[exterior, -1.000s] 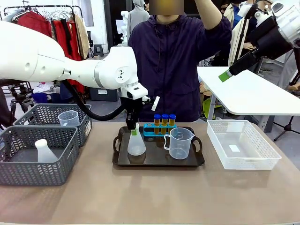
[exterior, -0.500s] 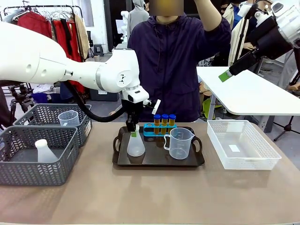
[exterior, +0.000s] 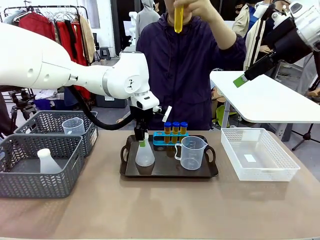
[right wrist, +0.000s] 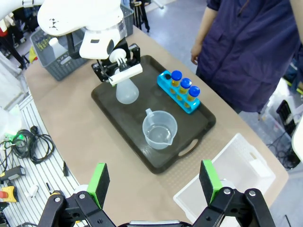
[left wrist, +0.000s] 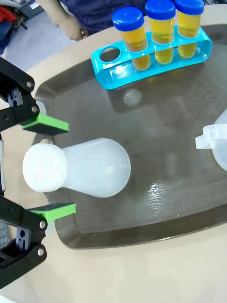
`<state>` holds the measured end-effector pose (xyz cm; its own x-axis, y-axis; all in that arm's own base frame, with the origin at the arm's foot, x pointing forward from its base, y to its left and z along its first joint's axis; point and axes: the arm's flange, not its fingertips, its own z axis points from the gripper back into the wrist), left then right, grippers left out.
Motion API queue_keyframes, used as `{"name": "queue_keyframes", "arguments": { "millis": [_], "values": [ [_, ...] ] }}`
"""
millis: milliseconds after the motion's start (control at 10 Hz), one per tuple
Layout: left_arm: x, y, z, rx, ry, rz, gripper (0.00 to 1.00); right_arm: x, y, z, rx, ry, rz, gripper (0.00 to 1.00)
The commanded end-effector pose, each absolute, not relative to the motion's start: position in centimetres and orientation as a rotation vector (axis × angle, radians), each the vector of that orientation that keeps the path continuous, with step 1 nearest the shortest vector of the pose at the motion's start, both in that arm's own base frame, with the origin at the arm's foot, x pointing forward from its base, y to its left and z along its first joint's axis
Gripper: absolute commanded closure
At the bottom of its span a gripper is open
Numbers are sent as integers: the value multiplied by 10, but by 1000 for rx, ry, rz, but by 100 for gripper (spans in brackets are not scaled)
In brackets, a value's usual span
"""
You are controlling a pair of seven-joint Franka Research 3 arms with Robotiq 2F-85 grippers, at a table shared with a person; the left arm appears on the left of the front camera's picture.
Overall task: Prepare the laboratory tools.
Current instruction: Pick up one Small flask and place it on the Handle tray.
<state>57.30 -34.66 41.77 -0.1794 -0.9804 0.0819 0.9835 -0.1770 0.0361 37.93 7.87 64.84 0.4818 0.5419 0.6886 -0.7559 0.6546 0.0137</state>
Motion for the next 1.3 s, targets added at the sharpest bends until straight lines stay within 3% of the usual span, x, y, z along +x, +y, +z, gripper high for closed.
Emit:
{"name": "queue_keyframes", "arguments": {
  "millis": [0,1200],
  "values": [
    [565,-338,431,0,-131,-1753,0,380,78,649,361,-714,814,0],
    [547,-287,570,17,-345,-1553,0,380,78,649,361,-714,814,0]
  ]
}}
